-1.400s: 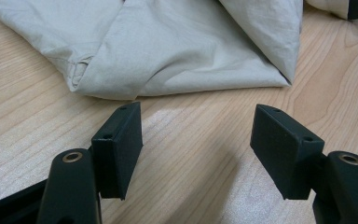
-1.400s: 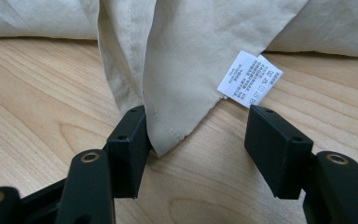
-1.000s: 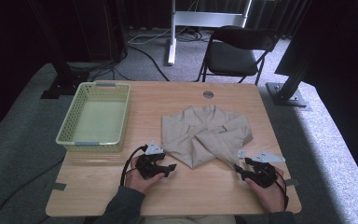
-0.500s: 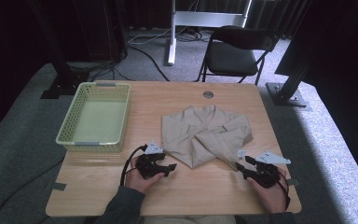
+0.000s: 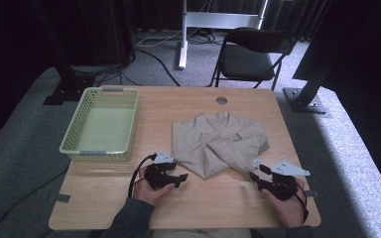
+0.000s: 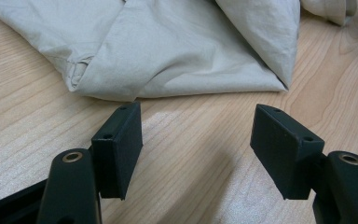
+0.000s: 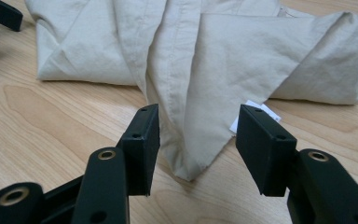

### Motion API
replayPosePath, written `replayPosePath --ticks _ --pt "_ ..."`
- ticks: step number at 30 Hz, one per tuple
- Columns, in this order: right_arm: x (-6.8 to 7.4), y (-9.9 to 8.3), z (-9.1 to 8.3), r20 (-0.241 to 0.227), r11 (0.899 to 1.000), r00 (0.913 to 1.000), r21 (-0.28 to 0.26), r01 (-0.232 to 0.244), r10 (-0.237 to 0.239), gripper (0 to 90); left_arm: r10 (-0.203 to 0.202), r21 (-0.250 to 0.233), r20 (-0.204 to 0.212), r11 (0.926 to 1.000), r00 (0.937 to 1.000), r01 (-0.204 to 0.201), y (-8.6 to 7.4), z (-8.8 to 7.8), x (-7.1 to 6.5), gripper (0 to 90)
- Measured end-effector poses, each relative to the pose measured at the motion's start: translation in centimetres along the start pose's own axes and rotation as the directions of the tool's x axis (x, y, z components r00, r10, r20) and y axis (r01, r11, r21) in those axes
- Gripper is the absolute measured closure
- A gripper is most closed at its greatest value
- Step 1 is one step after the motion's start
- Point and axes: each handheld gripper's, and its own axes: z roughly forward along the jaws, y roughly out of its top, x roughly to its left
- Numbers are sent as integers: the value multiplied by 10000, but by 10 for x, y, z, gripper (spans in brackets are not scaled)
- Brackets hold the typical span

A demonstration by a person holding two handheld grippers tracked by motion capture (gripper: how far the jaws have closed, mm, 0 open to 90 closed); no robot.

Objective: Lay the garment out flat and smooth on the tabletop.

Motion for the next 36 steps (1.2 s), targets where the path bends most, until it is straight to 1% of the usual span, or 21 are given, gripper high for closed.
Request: replayPosePath --ticks 10,17,21,29,36 --pt "7 2 2 -148 9998 9997 -40 192 -192 488 -93 -49 87 9999 9999 93 1 1 1 348" --pt "10 0 8 -220 9996 9995 140 226 -223 484 -164 -43 155 9999 9997 164 1 1 1 348" --pt "11 0 9 -250 9995 9993 136 293 -290 480 -186 -72 160 9998 9997 187 1 2 1 348" --pt "10 1 10 -224 9996 9994 71 256 -254 488 -149 -53 130 9999 9998 150 2 2 1 348" --pt "9 -1 12 -117 9996 9996 150 247 -245 506 -163 -62 132 9998 9998 164 2 3 0 348"
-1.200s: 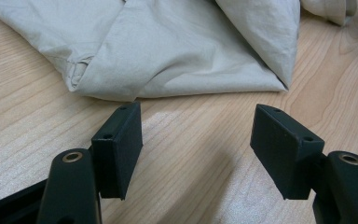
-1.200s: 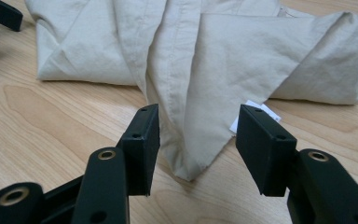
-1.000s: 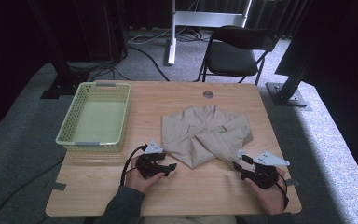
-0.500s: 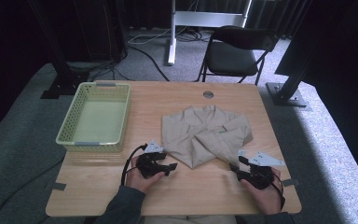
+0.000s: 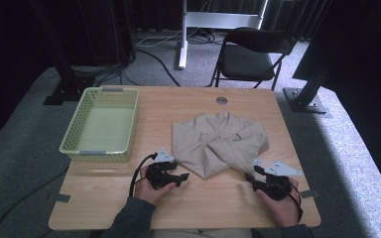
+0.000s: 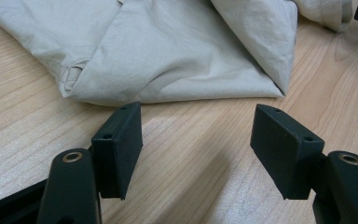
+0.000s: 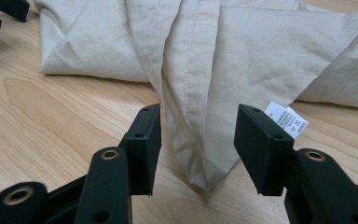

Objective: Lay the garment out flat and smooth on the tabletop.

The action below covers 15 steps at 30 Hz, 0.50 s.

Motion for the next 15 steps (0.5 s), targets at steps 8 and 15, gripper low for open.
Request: replayPosePath --ticks 8,15 --pt "1 -1 4 53 9999 10000 117 30 -30 531 -2 0 -8 10000 10000 2 0 0 0 348" --pt "1 -3 7 53 9996 9999 268 96 -97 549 7 6 -5 10000 10000 -7 0 0 0 348"
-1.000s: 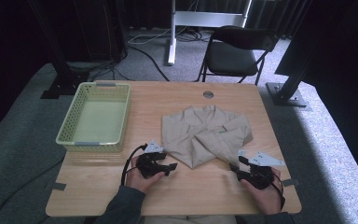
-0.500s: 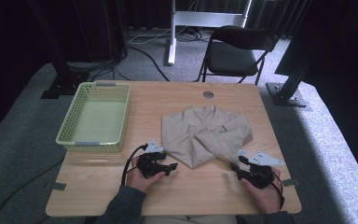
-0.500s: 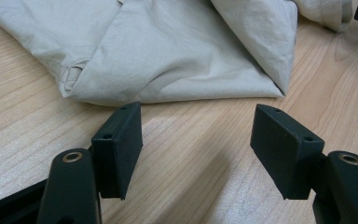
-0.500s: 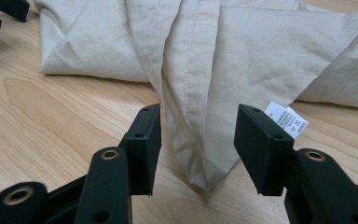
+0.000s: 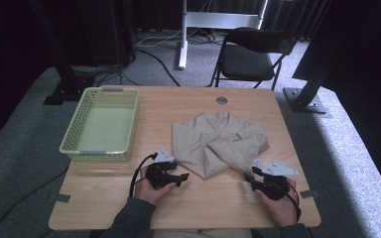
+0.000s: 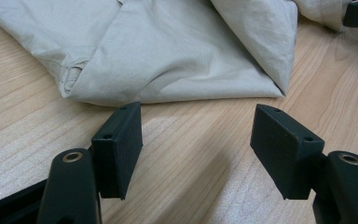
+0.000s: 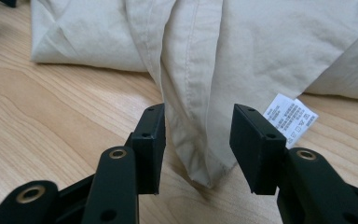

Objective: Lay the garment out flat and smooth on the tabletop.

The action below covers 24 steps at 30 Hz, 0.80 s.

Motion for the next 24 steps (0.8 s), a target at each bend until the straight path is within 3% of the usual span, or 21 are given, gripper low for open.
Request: replayPosePath --ticks 10,16,20,24 --pt "3 -1 5 -14 9994 9999 330 132 -132 608 14 26 9 10000 10000 -14 0 0 -1 348" --pt "5 -1 6 -8 9986 9996 458 274 -274 738 14 27 23 10000 10000 -14 0 0 0 348" --pt "5 -1 4 130 9986 9992 390 365 -370 884 -1 6 38 10000 10000 1 0 0 0 348" --pt "8 0 3 293 9985 9984 257 476 -483 895 -1 8 48 10000 10000 1 0 0 0 348"
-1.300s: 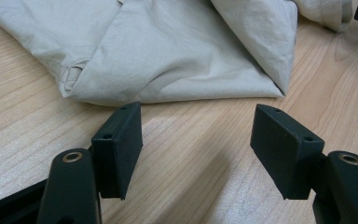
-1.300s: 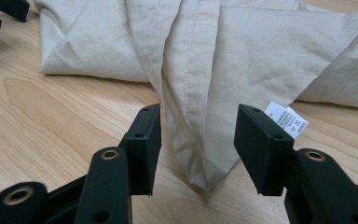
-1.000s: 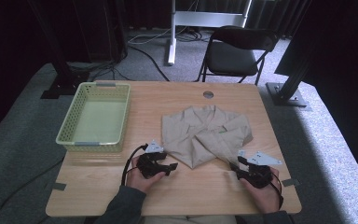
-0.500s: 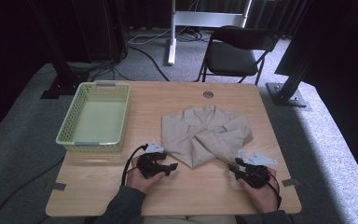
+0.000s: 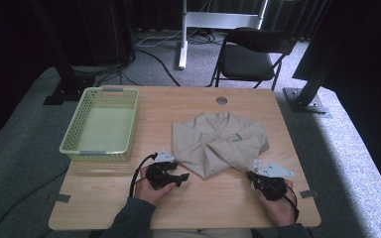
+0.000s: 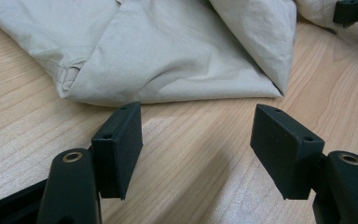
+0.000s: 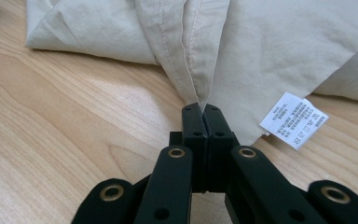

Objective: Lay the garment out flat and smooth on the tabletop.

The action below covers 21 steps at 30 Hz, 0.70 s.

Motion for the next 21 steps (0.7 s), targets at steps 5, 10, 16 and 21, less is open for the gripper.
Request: replayPosePath --ticks 5,10,16,21 --pt "2 1 -1 53 10000 10000 -51 58 -58 896 -2 0 0 10000 10000 2 0 0 0 348" --pt "1 2 -3 44 10000 10000 -58 3 -3 895 -14 -6 7 10000 10000 14 0 0 0 348" --pt "0 1 -3 18 10000 10000 -72 -35 36 895 -20 -11 14 10000 10000 20 0 0 0 348" --pt "0 2 -6 34 9999 10000 -133 -25 26 895 -24 -11 16 10000 10000 24 0 0 0 348"
